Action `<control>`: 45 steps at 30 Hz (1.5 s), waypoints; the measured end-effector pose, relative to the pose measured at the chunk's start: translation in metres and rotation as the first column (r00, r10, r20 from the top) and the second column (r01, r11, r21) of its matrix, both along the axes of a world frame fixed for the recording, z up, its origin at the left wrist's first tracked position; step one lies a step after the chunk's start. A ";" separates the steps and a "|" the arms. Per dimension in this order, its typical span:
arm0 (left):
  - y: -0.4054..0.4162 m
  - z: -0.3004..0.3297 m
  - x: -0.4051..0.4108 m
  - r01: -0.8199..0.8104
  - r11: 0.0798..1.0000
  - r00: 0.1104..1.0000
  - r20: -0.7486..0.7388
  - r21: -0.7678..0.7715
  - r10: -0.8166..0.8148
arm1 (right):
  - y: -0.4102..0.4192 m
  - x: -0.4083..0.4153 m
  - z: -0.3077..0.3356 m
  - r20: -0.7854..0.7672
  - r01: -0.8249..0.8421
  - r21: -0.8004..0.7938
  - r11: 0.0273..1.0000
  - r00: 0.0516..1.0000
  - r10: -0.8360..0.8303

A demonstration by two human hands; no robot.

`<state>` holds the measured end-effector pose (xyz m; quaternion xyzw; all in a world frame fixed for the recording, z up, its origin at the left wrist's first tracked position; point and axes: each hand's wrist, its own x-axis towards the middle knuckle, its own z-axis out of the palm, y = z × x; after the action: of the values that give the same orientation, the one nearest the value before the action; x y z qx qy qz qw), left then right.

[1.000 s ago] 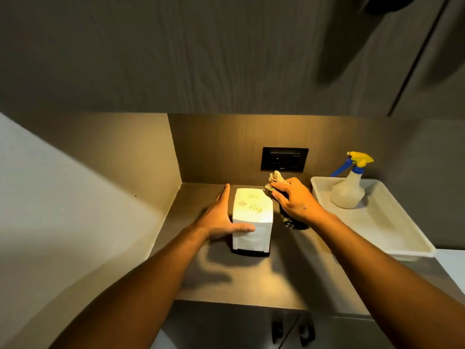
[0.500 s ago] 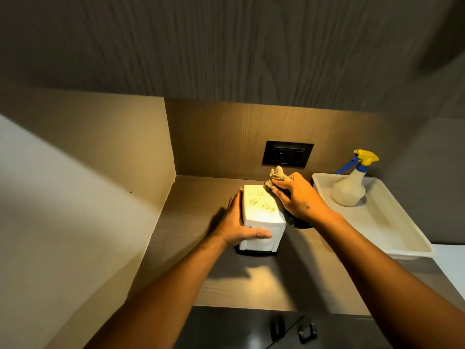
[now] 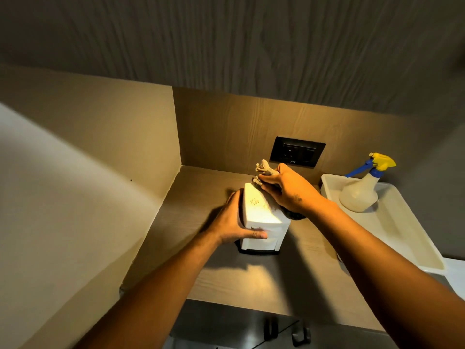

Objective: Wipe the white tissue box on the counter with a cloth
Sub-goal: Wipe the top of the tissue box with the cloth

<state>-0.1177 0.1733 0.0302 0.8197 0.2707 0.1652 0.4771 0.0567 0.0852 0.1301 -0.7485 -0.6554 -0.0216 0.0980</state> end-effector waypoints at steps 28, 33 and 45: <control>-0.003 -0.003 0.005 0.005 0.999 1.000 0.001 -0.049 -0.005 | -0.003 0.004 -0.001 -0.202 -0.143 -0.019 0.990 0.970 0.136; -0.002 -0.006 0.004 -0.023 0.998 1.000 -0.017 -0.058 0.022 | 0.011 -0.002 0.004 -0.183 -0.179 -0.003 0.984 0.967 0.175; 0.000 -0.005 0.004 -0.007 1.000 0.998 -0.069 -0.009 0.007 | 0.002 -0.010 0.005 -0.165 -0.195 -0.044 0.980 0.969 0.186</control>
<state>-0.1141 0.1737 0.0255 0.8216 0.2905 0.1374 0.4708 0.0465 0.0872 0.1353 -0.6841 -0.7146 0.0676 0.1296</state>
